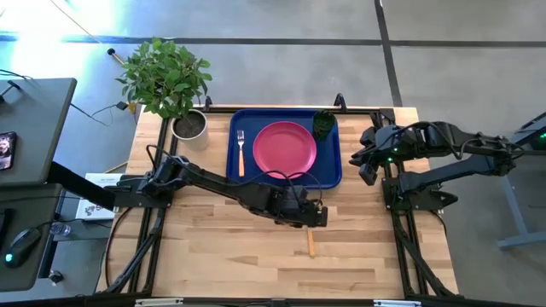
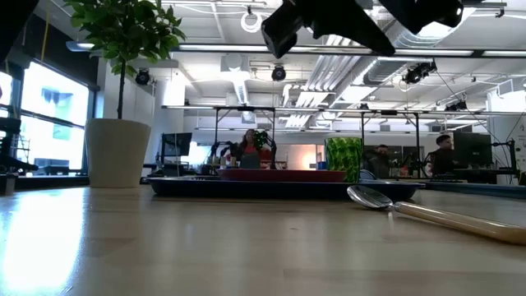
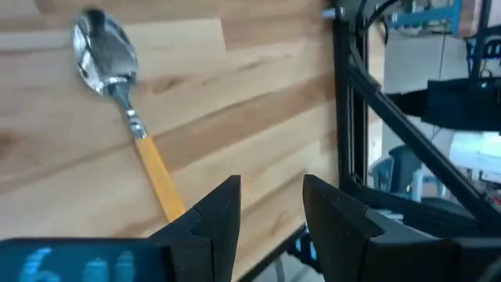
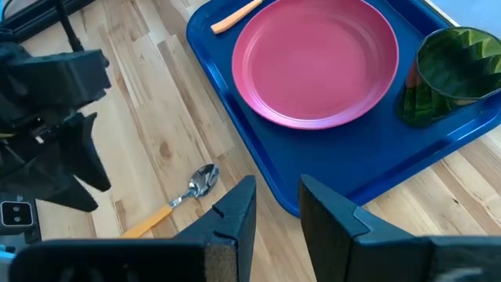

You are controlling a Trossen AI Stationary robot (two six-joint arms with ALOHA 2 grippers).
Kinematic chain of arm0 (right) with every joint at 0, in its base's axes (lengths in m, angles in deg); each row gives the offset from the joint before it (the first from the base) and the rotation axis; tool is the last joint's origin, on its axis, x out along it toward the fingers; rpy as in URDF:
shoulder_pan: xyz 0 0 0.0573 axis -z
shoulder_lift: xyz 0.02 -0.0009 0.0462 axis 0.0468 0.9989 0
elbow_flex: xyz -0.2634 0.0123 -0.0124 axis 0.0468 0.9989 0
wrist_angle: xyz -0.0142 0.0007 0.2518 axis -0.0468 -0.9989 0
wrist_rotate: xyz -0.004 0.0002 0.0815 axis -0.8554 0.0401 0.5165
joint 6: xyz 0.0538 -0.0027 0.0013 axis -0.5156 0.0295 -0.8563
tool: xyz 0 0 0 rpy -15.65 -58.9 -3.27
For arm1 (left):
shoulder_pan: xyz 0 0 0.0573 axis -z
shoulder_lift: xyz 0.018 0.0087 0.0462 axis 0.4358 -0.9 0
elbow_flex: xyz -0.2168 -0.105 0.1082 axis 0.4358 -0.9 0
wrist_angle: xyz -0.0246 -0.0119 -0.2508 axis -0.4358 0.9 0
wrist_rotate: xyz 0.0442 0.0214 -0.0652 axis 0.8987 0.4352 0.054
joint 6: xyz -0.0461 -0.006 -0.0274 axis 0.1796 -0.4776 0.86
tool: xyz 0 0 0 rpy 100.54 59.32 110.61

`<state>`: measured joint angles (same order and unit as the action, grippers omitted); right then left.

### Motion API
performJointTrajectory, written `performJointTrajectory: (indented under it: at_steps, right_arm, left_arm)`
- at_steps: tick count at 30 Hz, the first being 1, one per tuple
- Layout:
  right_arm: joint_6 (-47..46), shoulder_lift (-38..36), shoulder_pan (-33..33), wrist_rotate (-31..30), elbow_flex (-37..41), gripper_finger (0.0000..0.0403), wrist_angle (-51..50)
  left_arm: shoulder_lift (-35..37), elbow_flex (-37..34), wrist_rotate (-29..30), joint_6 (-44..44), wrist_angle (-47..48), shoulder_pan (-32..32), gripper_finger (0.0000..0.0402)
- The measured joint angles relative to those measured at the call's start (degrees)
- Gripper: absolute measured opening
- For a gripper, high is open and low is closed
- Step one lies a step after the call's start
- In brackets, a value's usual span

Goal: Pick and place plate/cup/fork/spoon on tray
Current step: Put the yellow spoon on the blue serving tray

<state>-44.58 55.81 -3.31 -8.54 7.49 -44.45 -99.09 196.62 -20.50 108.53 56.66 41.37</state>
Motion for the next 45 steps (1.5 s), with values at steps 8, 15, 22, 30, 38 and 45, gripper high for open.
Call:
performJointTrajectory:
  at_steps: [8, 15, 22, 30, 38, 45]
  right_arm:
    - [0.0, 0.7, 0.0, 0.0, 0.0, 0.0087, 0.0]
    - [0.0, 0.9, 0.0, -2.7, 0.0, 0.0087, 0.0]
    - [-1.4, 0.9, 0.0, -2.8, 0.0, 0.0087, 0.0]
    - [-1.6, 0.9, 0.0, -2.8, 0.0, 0.0087, 0.0]
    - [-2.6, 0.9, 0.0, -2.8, 0.0, 0.0087, 0.0]
    - [-2.6, 0.9, 0.0, -2.8, 0.0, 0.0087, 0.0]
  left_arm:
    - [-0.1, 1.8, -1.4, -0.6, -3.2, 0.0, 0.0129]
    - [0.1, 5.7, -0.7, -2.4, 0.0, 0.0, 0.0115]
    - [0.1, 6.6, -0.4, -5.0, 1.1, 0.0, 0.0079]
    - [0.1, 6.6, 3.0, -11.1, 0.8, 0.0, 0.0074]
    - [-0.8, 6.5, 3.7, -10.9, 1.1, 0.0, 0.0088]
    - [-2.9, 6.4, 3.6, -7.4, 1.4, -0.2, 0.0121]
